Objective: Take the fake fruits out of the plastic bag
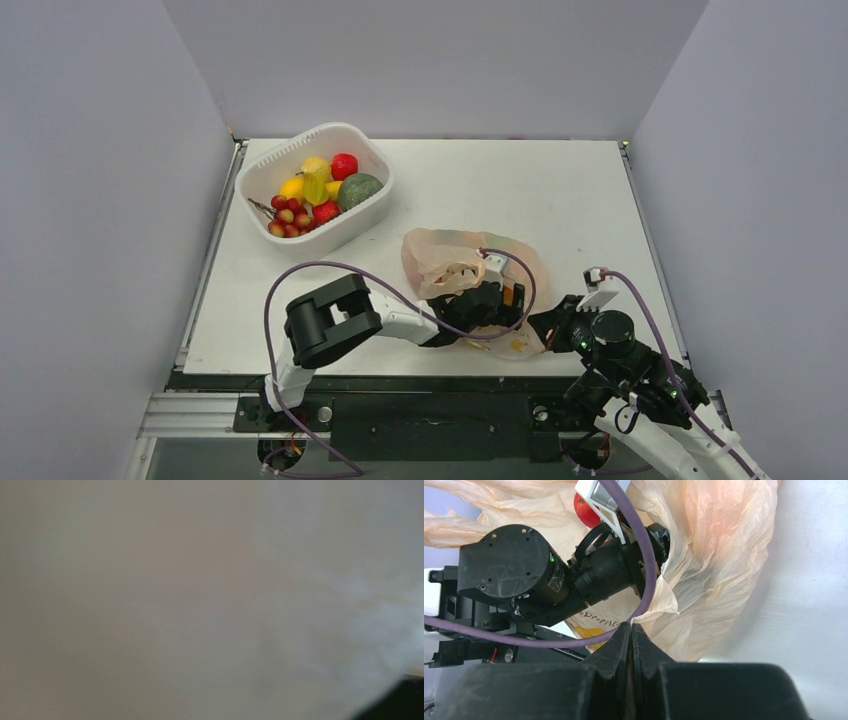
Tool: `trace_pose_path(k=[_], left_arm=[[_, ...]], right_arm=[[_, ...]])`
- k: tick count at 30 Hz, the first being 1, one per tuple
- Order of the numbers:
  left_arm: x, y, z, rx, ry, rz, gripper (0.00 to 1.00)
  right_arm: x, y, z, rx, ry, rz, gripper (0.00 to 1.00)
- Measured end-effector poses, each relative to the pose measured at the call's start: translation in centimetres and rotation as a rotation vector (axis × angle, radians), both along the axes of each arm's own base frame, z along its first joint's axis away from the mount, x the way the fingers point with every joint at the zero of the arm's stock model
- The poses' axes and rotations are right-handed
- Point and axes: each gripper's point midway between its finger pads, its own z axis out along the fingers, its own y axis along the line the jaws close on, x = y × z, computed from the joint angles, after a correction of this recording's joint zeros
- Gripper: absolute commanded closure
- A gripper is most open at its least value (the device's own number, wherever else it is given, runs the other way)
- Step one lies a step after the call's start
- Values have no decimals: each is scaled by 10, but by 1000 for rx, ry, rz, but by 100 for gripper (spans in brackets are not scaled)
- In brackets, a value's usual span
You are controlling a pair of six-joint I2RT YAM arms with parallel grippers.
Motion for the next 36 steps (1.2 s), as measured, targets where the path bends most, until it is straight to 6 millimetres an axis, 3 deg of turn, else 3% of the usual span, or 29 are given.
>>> trace_pose_path(k=[6, 10, 13, 17, 25, 30, 36], left_arm=[[14, -9, 9, -9, -42, 26, 4], [20, -9, 8, -10, -47, 34, 18], [26, -6, 6, -8, -47, 39, 34], [30, -4, 7, -2, -54, 32, 45], [15, 17, 15, 14, -57, -12, 58], [-2, 27, 44, -11, -74, -46, 61], [-38, 32, 79, -33, -67, -142, 62]], right_arm=[[0, -1, -1, 3, -1, -5, 100], [0, -1, -1, 3, -1, -6, 100], [0, -1, -1, 2, -3, -9, 100], [1, -2, -1, 1, -4, -15, 100], [2, -3, -1, 1, -5, -21, 100], [3, -4, 0, -3, -9, -30, 100], [7, -2, 1, -1, -14, -35, 100]])
